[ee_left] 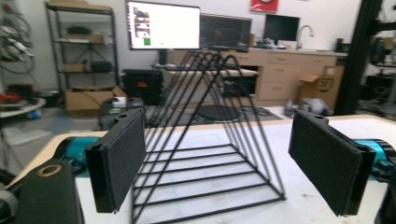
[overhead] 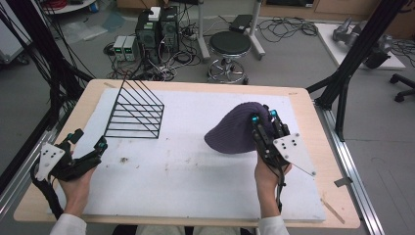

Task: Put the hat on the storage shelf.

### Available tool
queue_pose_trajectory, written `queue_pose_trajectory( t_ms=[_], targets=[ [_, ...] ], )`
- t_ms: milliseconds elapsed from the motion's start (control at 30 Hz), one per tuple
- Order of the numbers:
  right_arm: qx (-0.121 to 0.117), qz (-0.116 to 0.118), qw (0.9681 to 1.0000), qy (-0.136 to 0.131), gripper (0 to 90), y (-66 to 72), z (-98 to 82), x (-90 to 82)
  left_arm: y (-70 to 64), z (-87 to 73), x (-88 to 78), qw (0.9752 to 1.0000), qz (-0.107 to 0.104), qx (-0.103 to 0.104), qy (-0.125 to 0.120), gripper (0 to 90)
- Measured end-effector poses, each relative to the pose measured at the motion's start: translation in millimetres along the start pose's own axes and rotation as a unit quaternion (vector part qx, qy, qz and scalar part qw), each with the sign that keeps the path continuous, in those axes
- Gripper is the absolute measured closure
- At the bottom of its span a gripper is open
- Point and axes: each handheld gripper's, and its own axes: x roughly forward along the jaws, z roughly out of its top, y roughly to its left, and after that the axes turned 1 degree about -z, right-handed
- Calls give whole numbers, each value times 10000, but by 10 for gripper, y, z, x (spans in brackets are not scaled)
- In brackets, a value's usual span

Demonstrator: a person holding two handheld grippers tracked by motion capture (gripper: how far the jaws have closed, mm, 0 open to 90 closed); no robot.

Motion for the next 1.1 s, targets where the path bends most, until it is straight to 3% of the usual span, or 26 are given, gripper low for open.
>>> queue_pose_trajectory(
  t_ms=[200,467,600,767,967,1100],
  targets=[
    [-99,114,9999,-2,722,108,48,64,-92,42,114,9989,-402,55,215,163],
    [-9,222,9998,16,722,237,65,164,-289,139,312,9959,-897,-79,120,161],
    [14,269,9996,19,722,277,78,196,-461,196,493,9921,-1238,-96,182,153],
    [4,392,9992,20,721,333,81,229,-648,274,657,9882,-1511,-49,229,141],
    [1,445,9990,49,721,352,75,243,-832,333,811,9847,-1719,-82,280,144],
    [37,449,9990,60,721,338,72,253,-957,336,927,9804,-1926,-175,361,144]
  ],
)
